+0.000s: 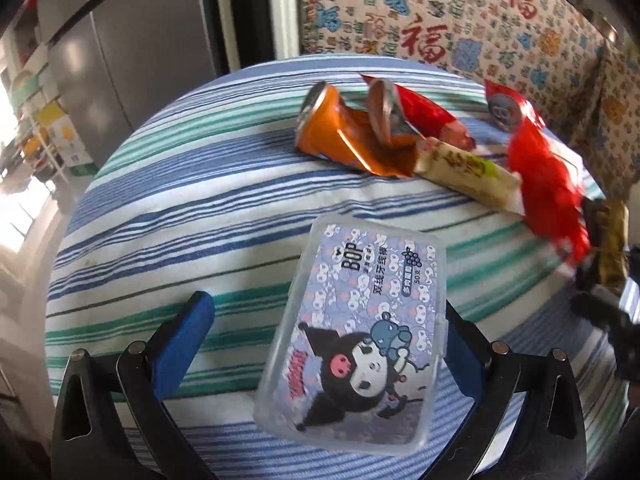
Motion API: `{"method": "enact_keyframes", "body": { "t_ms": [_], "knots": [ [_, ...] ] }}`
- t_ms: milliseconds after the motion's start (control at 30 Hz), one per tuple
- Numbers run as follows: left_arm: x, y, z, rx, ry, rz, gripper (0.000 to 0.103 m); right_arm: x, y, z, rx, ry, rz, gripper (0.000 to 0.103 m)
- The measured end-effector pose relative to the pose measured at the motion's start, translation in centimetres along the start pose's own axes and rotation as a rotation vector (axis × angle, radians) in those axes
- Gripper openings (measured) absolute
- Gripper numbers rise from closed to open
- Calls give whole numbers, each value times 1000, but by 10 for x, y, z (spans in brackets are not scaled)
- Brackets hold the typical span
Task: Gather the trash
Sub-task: 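Grasp the gold foil package with the right tool while the left tool holds the box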
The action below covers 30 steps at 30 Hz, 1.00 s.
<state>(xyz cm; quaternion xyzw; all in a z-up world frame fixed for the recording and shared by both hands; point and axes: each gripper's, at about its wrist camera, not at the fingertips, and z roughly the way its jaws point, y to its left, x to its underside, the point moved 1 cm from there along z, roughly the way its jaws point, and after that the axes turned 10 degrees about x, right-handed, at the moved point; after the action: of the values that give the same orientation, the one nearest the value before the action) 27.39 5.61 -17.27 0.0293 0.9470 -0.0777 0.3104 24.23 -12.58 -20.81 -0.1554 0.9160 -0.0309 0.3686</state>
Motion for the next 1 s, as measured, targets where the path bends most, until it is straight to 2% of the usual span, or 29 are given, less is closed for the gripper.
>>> {"method": "enact_keyframes", "body": {
  "t_ms": [33,100,233,600,733,833,900,967,1000],
  "knots": [
    [-2,1,1,-6,-1,-6,103,2,-3,1,24,2,23,76],
    [-3,1,3,-9,0,-8,103,4,-7,5,18,25,60,76],
    [-4,1,3,-4,0,-4,103,4,1,6,60,24,28,78],
    [2,1,-1,13,1,13,103,21,-23,-6,48,39,25,81],
    [2,1,-1,12,1,14,103,26,-36,-15,47,33,75,81],
    [2,1,-1,12,1,14,103,26,-39,-30,3,-37,122,81],
    [2,1,-1,12,1,14,103,21,-32,-35,-69,-82,98,81],
    [2,1,-1,12,1,14,103,19,-22,-32,-194,-64,65,79],
    [2,1,-1,13,1,14,103,20,-18,-30,-220,-47,49,79]
  ]
}}
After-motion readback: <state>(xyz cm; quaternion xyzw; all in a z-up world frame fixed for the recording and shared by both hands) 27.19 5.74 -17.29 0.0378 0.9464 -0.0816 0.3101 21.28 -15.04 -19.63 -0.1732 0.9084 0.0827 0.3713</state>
